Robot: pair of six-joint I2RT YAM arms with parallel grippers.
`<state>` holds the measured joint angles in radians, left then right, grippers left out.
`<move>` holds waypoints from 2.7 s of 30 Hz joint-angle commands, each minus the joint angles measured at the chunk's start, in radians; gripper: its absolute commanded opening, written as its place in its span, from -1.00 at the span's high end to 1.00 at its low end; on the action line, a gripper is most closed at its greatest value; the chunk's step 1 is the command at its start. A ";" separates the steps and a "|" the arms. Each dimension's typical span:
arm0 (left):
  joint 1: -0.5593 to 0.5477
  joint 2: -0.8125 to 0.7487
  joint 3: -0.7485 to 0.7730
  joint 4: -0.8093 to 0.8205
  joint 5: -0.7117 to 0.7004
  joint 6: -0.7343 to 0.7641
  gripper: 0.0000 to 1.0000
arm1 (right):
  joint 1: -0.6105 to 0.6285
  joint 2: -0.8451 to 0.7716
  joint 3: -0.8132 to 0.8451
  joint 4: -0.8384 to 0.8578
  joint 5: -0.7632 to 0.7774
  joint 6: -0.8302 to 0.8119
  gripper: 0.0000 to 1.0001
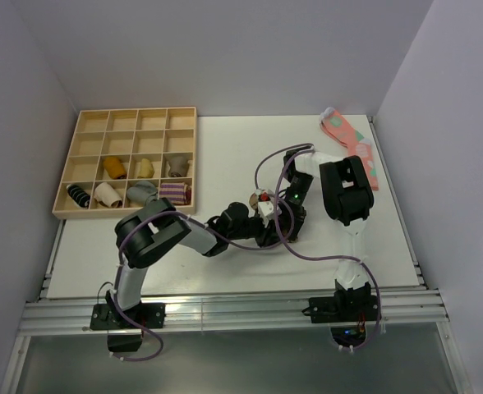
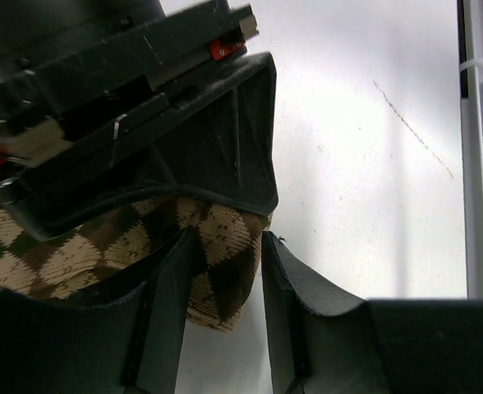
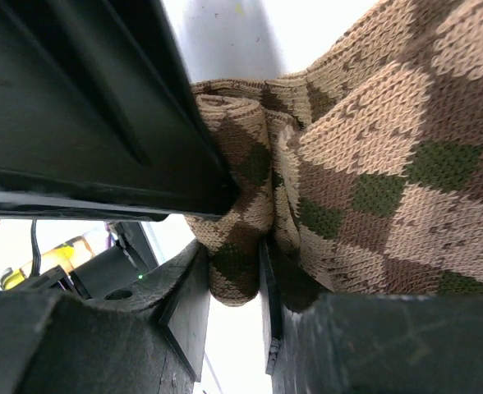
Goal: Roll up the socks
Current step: Roll the sock at the center of the board.
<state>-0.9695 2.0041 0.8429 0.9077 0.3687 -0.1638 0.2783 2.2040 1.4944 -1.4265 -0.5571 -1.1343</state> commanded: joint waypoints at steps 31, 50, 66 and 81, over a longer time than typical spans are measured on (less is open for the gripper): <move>0.041 0.179 0.091 -0.188 0.119 -0.210 0.98 | -0.060 -0.180 -0.045 0.277 -0.029 0.186 -0.04; 0.135 0.269 0.033 -0.098 0.245 -0.549 0.99 | -0.182 -0.474 -0.281 0.526 -0.109 0.185 -0.07; 0.150 0.272 0.188 -0.498 0.289 -0.626 0.99 | -0.156 -0.661 -0.497 0.544 -0.130 -0.134 -0.18; 0.166 0.308 0.243 -0.589 0.394 -0.701 0.99 | -0.021 -0.774 -0.654 0.722 -0.035 -0.150 -0.21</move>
<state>-0.7921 2.2173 1.1488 0.5747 0.7681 -0.8898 0.2455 1.4422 0.8486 -0.7712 -0.6041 -1.2568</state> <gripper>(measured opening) 0.217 0.606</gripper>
